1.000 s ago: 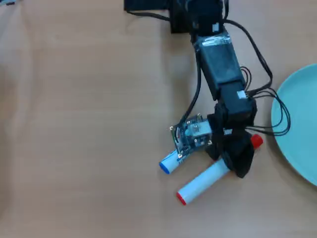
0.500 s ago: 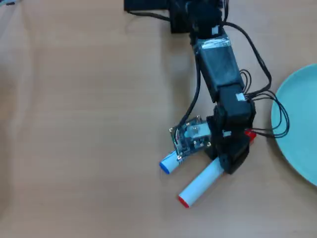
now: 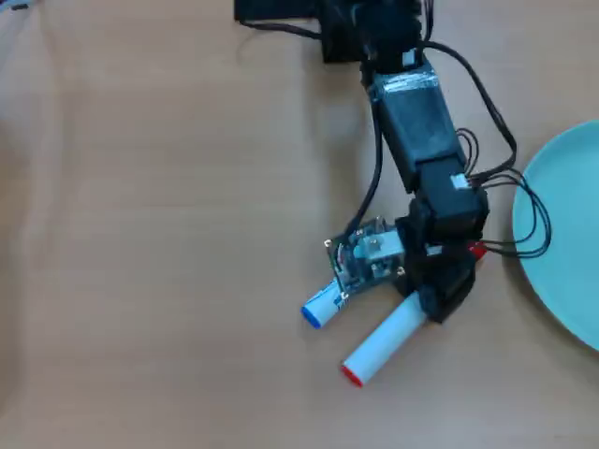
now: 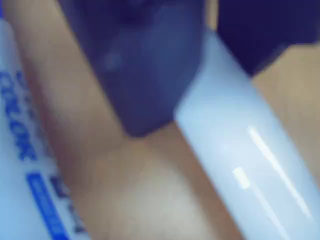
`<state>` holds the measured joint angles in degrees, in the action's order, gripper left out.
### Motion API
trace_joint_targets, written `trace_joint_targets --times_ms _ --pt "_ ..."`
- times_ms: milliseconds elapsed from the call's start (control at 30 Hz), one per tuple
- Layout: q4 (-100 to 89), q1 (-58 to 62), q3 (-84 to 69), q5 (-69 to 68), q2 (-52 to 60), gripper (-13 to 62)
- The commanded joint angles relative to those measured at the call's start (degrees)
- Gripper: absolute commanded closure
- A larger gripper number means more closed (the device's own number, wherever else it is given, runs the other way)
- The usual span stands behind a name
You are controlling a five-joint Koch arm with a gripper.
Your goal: Pick up the red pen.
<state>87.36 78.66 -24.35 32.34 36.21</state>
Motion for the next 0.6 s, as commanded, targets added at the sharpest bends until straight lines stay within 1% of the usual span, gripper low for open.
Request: trace_joint_targets --times_ms 0,367,567 --pt "5.0 -1.2 2.6 -0.7 7.0 56.6" --pt "6.3 -5.0 2.6 -0.9 22.1 56.5" --pt "6.3 -6.7 2.6 -1.2 25.0 56.5"
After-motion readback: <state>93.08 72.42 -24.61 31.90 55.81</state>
